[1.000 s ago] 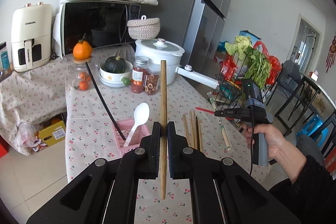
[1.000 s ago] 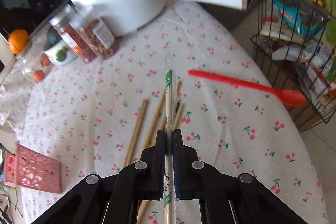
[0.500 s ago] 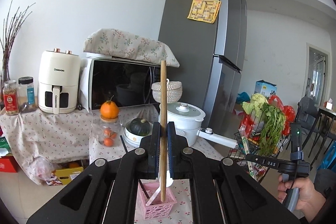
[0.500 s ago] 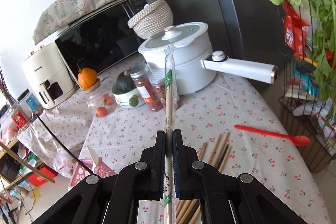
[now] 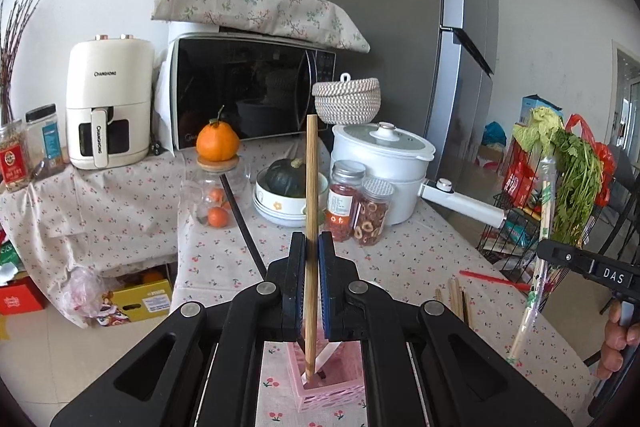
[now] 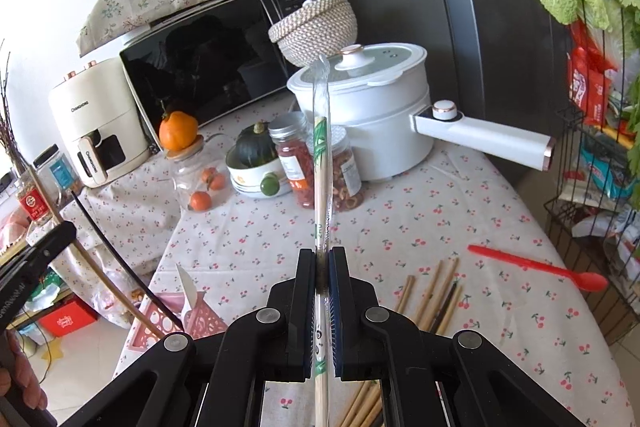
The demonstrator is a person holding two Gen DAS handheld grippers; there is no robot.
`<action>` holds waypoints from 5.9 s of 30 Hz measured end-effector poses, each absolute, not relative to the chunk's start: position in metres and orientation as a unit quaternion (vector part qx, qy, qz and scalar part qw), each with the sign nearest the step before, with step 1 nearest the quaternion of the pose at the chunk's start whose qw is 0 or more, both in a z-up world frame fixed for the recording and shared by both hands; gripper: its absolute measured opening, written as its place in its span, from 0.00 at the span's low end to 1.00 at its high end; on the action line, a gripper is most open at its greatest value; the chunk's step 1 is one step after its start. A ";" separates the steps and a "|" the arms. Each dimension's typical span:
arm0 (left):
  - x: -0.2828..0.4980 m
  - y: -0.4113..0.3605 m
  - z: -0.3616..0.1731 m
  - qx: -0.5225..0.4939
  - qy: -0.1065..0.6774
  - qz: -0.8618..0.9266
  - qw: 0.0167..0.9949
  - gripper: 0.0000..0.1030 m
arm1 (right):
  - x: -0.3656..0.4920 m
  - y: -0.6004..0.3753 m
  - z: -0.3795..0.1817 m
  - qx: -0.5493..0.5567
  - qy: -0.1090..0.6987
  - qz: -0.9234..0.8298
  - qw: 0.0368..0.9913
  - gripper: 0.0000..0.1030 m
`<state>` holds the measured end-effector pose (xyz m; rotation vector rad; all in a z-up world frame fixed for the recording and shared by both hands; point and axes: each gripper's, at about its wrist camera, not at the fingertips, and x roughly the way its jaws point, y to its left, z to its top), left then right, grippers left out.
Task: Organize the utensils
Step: 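Lower both held chopsticks into the pink basket and open both tools, then move both tools back over the wooden chopstick pile, then grasp a pair of wooden chopsticks with the left tool and lift, then grasp a wooden chopstick with the right tool while the left tool carries its pair to the basket, then lower the pair into the pink basket and open the left tool while the right tool lifts its chopstick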
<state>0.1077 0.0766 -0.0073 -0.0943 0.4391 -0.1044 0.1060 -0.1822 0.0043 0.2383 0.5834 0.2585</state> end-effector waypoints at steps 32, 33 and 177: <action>0.069 0.150 -0.048 -0.094 0.403 0.013 0.910 0.87 | 0.112 -0.049 0.012 0.082 0.269 0.200 0.938 0.06; 0.069 0.149 -0.047 -0.093 0.402 0.011 0.911 0.87 | 0.113 -0.048 0.010 0.082 0.272 0.198 0.938 0.06; 0.036 0.056 0.013 -0.047 0.309 -0.144 0.939 0.09 | 0.160 -0.181 -0.047 0.159 0.406 0.122 0.892 0.07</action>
